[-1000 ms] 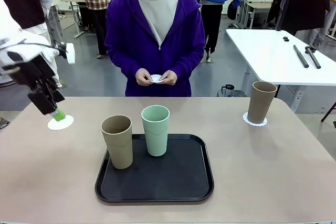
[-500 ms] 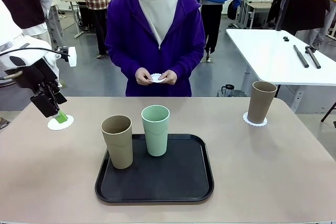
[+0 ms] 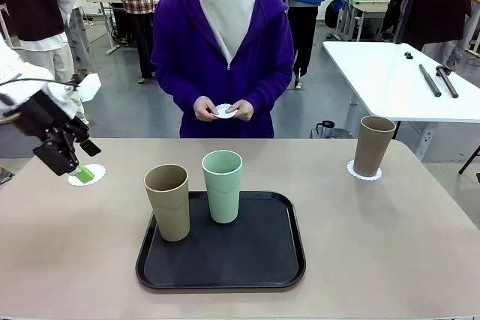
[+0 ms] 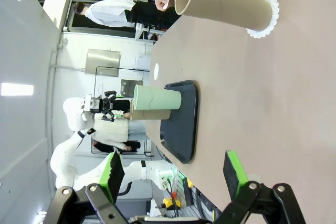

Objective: Place coasters on the table and set cups on them.
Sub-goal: Take one Reusable plastic cup from the Flat Tray and place it on a coaster set by the human.

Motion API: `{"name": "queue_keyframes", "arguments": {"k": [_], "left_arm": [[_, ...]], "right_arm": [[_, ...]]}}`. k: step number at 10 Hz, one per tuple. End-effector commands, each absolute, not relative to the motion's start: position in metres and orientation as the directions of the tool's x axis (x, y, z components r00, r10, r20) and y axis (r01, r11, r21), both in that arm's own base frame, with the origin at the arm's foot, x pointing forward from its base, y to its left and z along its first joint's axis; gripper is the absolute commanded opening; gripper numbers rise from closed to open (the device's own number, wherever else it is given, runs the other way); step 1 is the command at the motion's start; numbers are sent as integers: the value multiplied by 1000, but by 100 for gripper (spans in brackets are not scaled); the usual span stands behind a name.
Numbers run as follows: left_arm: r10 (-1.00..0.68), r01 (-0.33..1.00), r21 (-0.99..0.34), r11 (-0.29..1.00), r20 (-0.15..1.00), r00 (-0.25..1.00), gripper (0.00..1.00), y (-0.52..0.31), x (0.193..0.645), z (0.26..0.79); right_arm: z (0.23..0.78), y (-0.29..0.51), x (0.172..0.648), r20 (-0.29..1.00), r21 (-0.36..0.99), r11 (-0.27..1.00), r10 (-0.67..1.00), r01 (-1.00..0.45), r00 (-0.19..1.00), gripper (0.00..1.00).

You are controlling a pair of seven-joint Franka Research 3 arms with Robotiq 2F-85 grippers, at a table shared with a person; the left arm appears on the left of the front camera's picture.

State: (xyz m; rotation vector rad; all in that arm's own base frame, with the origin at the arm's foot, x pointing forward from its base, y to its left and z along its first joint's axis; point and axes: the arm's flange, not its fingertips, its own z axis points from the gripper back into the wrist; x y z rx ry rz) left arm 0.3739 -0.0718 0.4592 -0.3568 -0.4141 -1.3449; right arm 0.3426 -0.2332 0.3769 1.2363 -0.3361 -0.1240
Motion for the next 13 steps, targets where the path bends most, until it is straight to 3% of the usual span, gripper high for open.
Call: {"name": "queue_keyframes", "arguments": {"k": [1, 3, 5, 8, 13], "left_arm": [[-682, 995, -66, -70, 732, 1, 100, -41, 397, 425], [-442, 989, -31, -147, 896, -37, 100, -18, 402, 387], [-275, 989, -22, -144, 961, -19, 100, -14, 404, 349], [-221, 996, -70, -57, 974, 55, 100, -29, 393, 304], [-238, 990, -109, -92, 968, 85, 100, -41, 391, 287]], "right_arm": [[377, -233, 341, 185, 941, 326, -276, -89, 943, 100], [377, -233, 341, 185, 941, 326, -276, -89, 943, 100], [377, -233, 341, 185, 941, 326, -276, -89, 943, 100], [377, -233, 341, 185, 941, 326, -276, -89, 943, 100], [377, -233, 341, 185, 941, 326, -276, -89, 943, 100]]}}
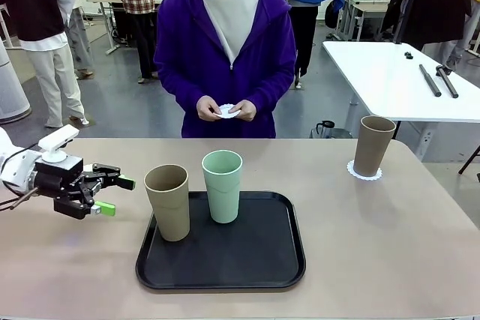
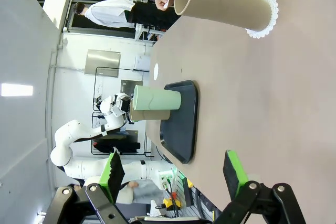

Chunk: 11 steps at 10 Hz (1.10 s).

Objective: Place coasters on the table and set cups on them.
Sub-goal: Take one Reusable plastic cup from the Flat Tray and place it on a coaster set by the human.

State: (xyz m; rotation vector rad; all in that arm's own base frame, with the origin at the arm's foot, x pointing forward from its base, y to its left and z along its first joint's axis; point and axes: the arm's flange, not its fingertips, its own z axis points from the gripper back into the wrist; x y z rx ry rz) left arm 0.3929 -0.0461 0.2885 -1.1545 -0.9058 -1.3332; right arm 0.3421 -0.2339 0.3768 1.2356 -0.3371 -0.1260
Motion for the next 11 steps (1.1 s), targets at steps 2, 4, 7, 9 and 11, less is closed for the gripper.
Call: {"name": "queue_keyframes", "arguments": {"k": [2, 4, 7, 9, 11], "left_arm": [[-238, 990, -109, -92, 968, 85, 100, -41, 391, 287], [-238, 990, -109, -92, 968, 85, 100, -41, 391, 287], [-224, 988, -112, -108, 971, 85, 100, -45, 395, 279], [-210, 988, -120, -96, 973, 98, 100, -56, 397, 265], [-181, 993, -68, -96, 982, 50, 100, -65, 397, 255]], "right_arm": [[377, -233, 341, 185, 941, 326, -276, -89, 943, 100], [377, -233, 341, 185, 941, 326, -276, -89, 943, 100], [377, -233, 341, 185, 941, 326, -276, -89, 943, 100], [377, -233, 341, 185, 941, 326, -276, -89, 943, 100], [377, -233, 341, 185, 941, 326, -276, -89, 943, 100]]}}
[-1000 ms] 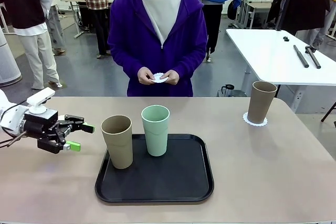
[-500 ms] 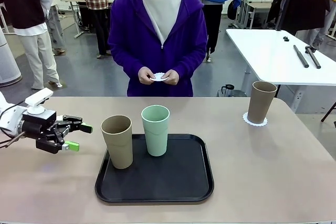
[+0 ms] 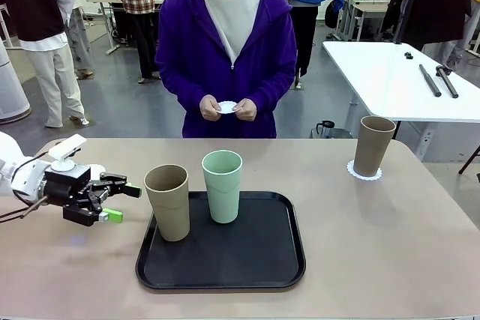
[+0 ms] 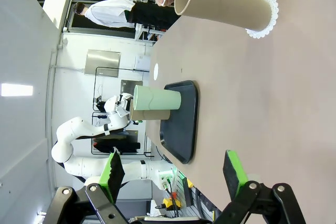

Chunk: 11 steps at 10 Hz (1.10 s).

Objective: Place coasters on the table and set cups on them.
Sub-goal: Take one Reusable plastic cup from the Flat Tray and place it on a coaster set by the human.

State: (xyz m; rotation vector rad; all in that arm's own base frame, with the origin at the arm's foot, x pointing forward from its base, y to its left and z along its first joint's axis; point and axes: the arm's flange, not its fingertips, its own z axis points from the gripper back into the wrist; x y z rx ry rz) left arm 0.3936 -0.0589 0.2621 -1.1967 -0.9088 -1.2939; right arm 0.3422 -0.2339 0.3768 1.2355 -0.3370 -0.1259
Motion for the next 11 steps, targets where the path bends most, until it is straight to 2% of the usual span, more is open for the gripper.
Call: {"name": "queue_keyframes", "arguments": {"k": [1, 3, 11], "left_arm": [[-160, 995, -43, -92, 987, 28, 100, -69, 398, 251], [-140, 995, -21, -99, 990, 7, 100, -76, 401, 242], [-140, 987, -72, -146, 989, 52, 100, -113, 408, 225]], "right_arm": [[377, -233, 341, 185, 941, 326, -276, -89, 943, 100], [377, -233, 341, 185, 941, 326, -276, -89, 943, 100], [377, -233, 341, 185, 941, 326, -276, -89, 943, 100]]}}
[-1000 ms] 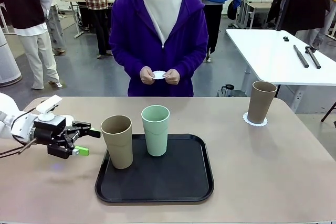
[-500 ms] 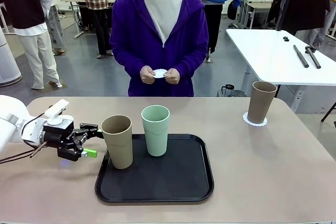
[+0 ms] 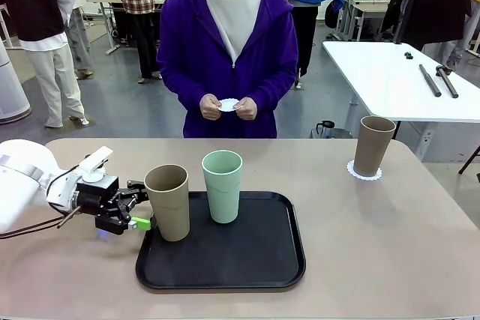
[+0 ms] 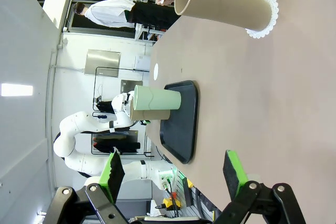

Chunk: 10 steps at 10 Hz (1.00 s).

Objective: Place coasters on the table and set cups on them.
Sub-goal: Take one Reusable plastic cup from the Flat Tray and place it on a coaster set by the human.

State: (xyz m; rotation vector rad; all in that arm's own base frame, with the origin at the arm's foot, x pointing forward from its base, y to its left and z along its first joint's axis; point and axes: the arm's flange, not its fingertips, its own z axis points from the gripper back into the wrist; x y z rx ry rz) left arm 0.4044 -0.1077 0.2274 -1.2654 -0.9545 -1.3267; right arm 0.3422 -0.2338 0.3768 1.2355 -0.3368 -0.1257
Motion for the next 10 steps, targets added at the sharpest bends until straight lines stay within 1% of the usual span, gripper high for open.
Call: {"name": "queue_keyframes", "arguments": {"k": [1, 10], "left_arm": [[-137, 987, -67, -145, 989, 47, 100, -115, 407, 223], [-146, 987, -45, -158, 989, 21, 100, -144, 414, 213]], "right_arm": [[377, -233, 341, 185, 941, 326, -276, -89, 943, 100], [377, -233, 341, 185, 941, 326, -276, -89, 943, 100]]}}
